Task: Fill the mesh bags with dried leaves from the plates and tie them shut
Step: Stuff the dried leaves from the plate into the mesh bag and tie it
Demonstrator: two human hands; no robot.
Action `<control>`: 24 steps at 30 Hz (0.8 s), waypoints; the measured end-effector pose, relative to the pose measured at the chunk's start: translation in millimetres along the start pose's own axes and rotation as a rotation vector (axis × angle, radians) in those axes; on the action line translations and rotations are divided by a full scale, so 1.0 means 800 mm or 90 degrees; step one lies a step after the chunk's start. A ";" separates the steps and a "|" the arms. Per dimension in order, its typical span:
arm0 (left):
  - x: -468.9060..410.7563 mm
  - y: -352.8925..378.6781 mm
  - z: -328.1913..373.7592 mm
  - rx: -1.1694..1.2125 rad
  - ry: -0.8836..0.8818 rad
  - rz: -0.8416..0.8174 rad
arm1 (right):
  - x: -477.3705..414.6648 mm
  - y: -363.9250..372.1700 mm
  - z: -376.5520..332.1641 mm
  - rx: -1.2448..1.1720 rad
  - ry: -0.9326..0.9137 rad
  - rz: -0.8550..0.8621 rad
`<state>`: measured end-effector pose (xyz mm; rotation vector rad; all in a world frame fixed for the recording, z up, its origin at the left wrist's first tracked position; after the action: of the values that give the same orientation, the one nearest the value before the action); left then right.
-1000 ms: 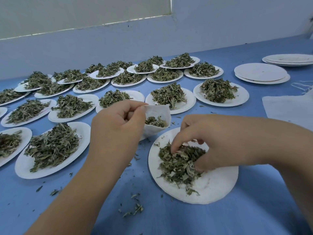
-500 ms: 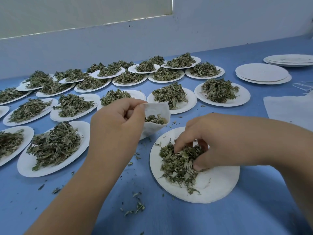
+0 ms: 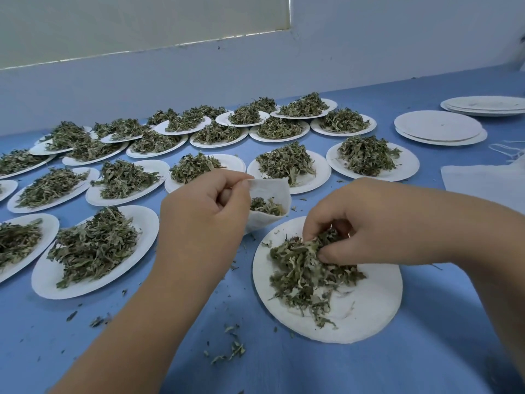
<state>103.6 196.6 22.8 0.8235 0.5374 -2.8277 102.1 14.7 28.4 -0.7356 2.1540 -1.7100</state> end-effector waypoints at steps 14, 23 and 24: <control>0.000 -0.005 0.006 -0.075 0.086 0.021 | 0.004 -0.013 0.017 -0.097 0.002 0.059; 0.001 -0.008 0.012 -0.189 0.143 0.011 | 0.009 -0.025 0.013 -0.176 -0.054 0.095; 0.001 -0.006 0.011 -0.200 0.145 0.001 | 0.009 -0.026 0.013 -0.181 -0.055 0.105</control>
<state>97.4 197.7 31.0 1.0789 0.9806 -2.5636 106.0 -0.9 46.7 -0.6659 2.3513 -1.2838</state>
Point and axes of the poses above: each hand's wrist, its own x-axis away from the middle knuckle, its own y-axis out of the palm, z = x × y, the point moved 4 cm from there along -x, towards the middle knuckle, and after that the axes turned 9 degrees about x, right-handed, at the moved point
